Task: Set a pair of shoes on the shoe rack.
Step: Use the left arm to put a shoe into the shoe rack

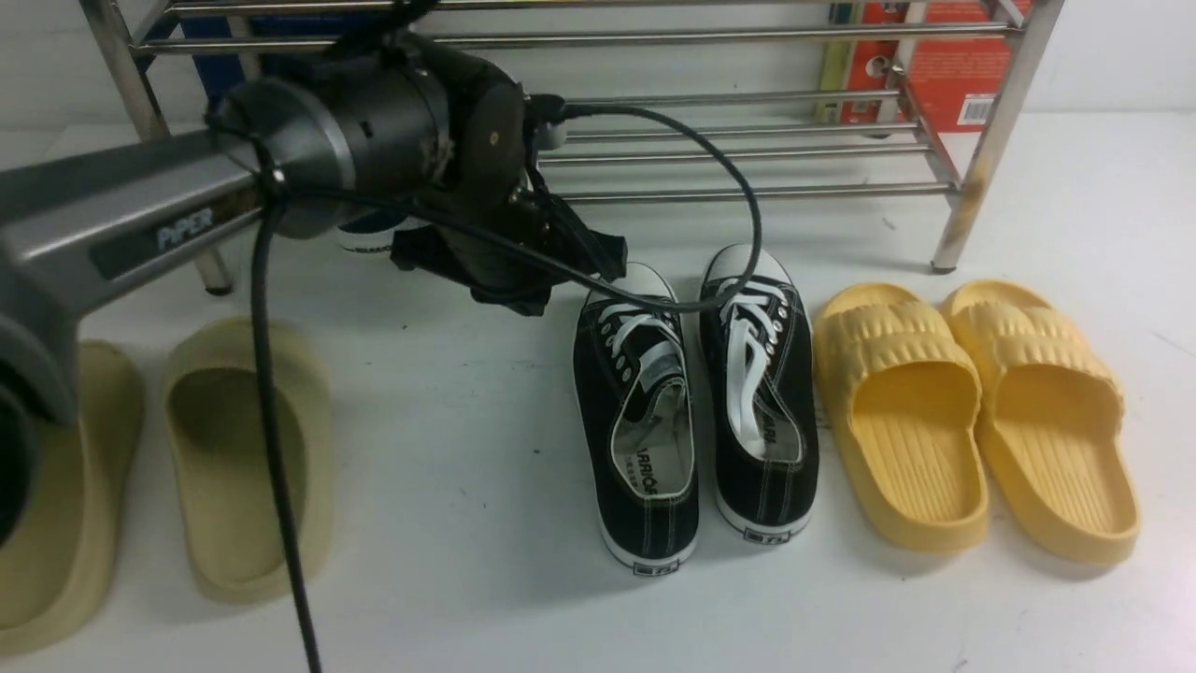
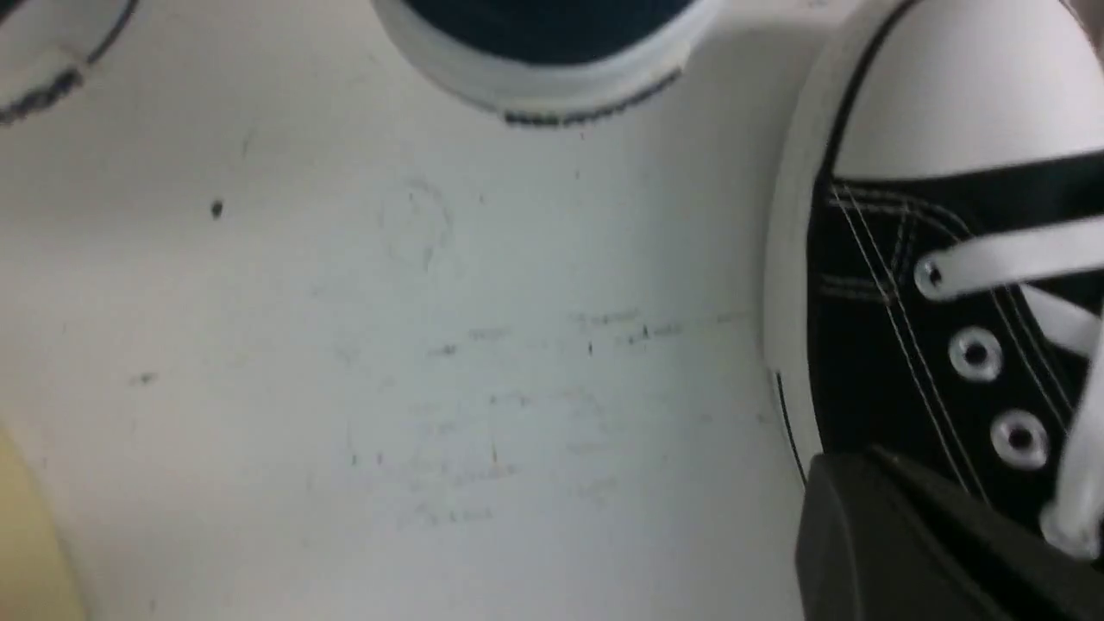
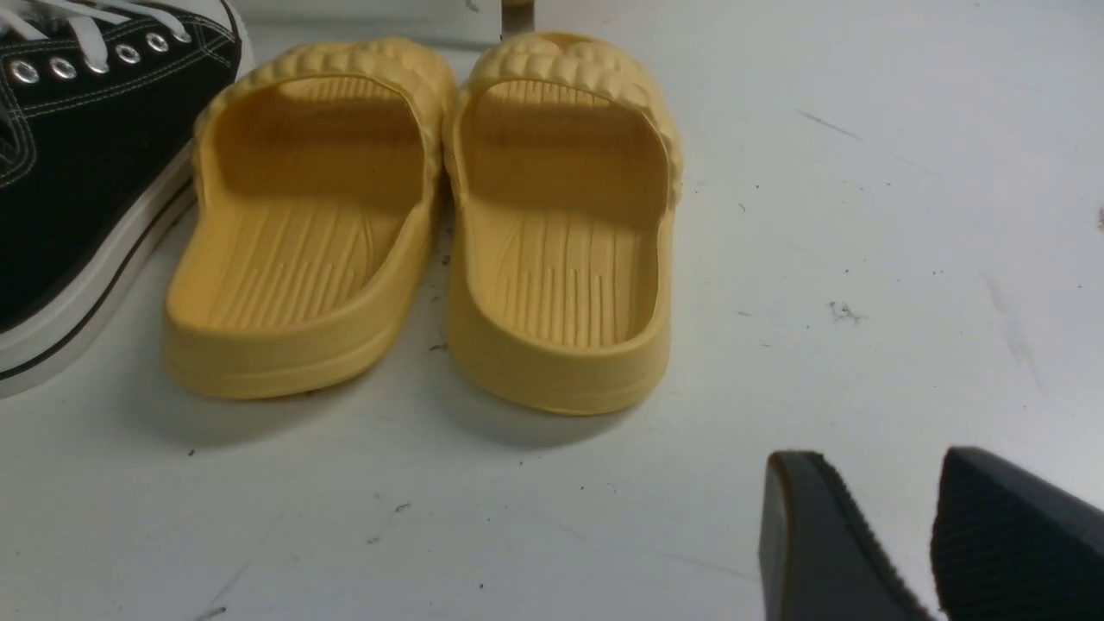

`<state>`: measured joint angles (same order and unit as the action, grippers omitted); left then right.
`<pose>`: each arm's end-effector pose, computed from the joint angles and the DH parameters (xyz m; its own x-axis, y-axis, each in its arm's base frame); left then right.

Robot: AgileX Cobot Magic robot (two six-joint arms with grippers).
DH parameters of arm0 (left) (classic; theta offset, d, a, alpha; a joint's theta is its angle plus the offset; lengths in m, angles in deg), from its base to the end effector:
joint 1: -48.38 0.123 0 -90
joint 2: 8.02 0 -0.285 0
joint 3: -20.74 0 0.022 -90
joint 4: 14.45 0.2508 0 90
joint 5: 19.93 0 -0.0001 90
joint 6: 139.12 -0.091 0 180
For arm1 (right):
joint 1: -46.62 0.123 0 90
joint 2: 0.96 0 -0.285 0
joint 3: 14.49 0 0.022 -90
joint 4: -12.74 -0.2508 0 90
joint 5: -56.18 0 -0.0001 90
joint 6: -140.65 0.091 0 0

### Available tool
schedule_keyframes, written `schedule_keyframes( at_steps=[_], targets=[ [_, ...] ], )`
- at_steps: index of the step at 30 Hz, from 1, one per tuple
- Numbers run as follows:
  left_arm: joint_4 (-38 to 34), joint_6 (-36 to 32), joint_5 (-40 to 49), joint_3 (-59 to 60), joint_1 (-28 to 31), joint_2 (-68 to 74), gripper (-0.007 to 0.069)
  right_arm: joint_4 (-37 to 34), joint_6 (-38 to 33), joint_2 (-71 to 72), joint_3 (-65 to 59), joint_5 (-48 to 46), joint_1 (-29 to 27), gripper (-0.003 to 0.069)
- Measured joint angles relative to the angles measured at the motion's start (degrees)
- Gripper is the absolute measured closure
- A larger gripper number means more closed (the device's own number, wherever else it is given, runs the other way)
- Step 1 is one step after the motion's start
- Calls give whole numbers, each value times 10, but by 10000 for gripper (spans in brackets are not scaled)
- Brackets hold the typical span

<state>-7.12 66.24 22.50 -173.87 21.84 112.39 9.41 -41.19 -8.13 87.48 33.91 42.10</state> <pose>0.3967 -0.1894 0.2447 -0.8511 0.0453 -0.5231 0.1214 0.9862 -0.1121 0.0521 -0.0021 0.1741 -0.2974 0.0452 -0.9537 0.0643 0.9976 0.0273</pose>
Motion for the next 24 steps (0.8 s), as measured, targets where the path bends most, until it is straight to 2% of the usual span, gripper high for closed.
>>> schedule_keyframes(
  at_steps=[8,18,24],
  targets=[
    [21,30,-16,-64,45,54,638,0,0,0,0,0,0,413],
    [33,31,-90,-65,50,60,638,0,0,0,0,0,0,413],
    [44,31,-79,-66,50,60,638,0,0,0,0,0,0,413]
  ],
)
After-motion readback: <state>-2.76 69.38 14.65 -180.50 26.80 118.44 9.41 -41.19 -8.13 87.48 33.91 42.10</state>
